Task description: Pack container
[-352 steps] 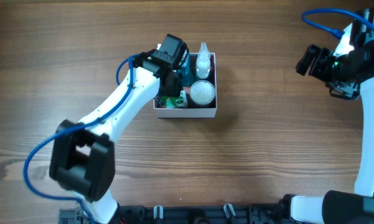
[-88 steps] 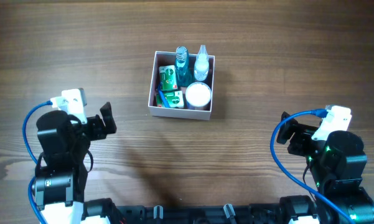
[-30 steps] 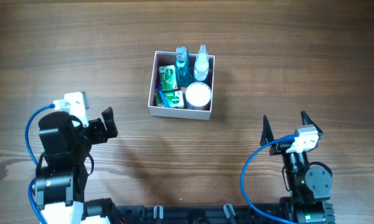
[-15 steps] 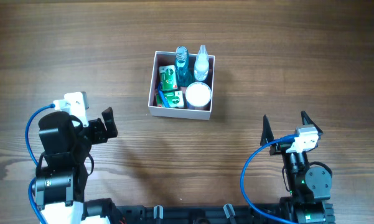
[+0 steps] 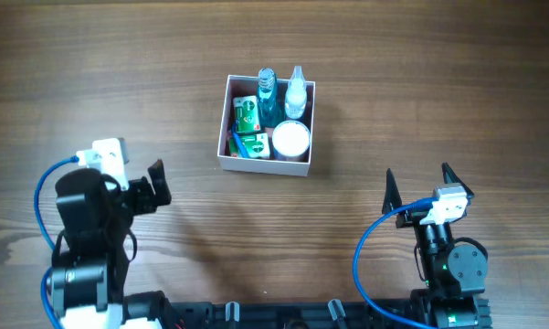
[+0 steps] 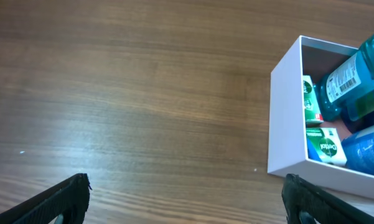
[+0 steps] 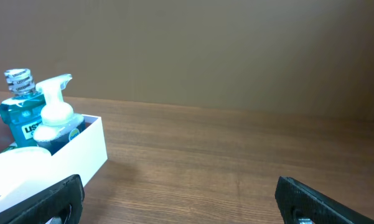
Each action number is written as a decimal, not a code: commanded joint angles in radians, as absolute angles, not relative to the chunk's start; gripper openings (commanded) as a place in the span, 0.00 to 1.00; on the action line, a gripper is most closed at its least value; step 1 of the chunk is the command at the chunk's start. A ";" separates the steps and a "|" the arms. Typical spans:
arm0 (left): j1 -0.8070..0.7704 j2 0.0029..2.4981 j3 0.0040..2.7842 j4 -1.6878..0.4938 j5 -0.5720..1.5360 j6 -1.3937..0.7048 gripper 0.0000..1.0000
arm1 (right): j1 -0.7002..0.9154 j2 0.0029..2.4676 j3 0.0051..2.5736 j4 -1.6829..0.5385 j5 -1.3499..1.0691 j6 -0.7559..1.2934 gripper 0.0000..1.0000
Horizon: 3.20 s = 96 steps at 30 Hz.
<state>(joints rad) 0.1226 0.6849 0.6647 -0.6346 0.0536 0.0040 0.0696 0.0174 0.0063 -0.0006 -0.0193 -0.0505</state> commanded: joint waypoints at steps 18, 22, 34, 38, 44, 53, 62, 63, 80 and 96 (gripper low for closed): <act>0.021 0.107 0.284 -0.429 0.042 0.023 1.00 | 0.071 0.010 0.005 0.003 -0.031 -0.052 1.00; 0.016 0.069 0.176 -0.316 0.062 0.025 1.00 | 0.071 0.010 0.005 0.003 -0.031 -0.052 1.00; 0.013 0.003 0.006 -0.063 0.047 0.020 1.00 | 0.071 0.010 0.005 0.003 -0.031 -0.052 1.00; 0.010 0.003 0.006 -0.077 0.037 0.022 1.00 | 0.071 0.010 0.005 0.003 -0.031 -0.052 1.00; -0.038 0.003 0.006 -0.076 0.036 0.010 1.00 | 0.071 0.010 0.005 0.003 -0.031 -0.052 1.00; -0.075 0.003 0.006 -0.075 0.038 -0.008 1.00 | 0.071 0.010 0.005 0.003 -0.031 -0.052 1.00; -0.079 0.003 0.006 -0.075 0.040 -0.007 1.00 | 0.071 0.010 0.005 0.003 -0.031 -0.052 1.00; -0.079 0.003 0.006 -0.075 0.040 -0.007 1.00 | 0.071 0.010 0.005 0.003 -0.031 -0.052 1.00; -0.064 0.003 0.006 -0.075 0.040 -0.007 1.00 | 0.071 0.010 0.005 0.003 -0.031 -0.052 1.00; -0.064 0.003 0.006 -0.074 0.040 -0.007 1.00 | 0.071 0.010 0.005 0.003 -0.031 -0.052 1.00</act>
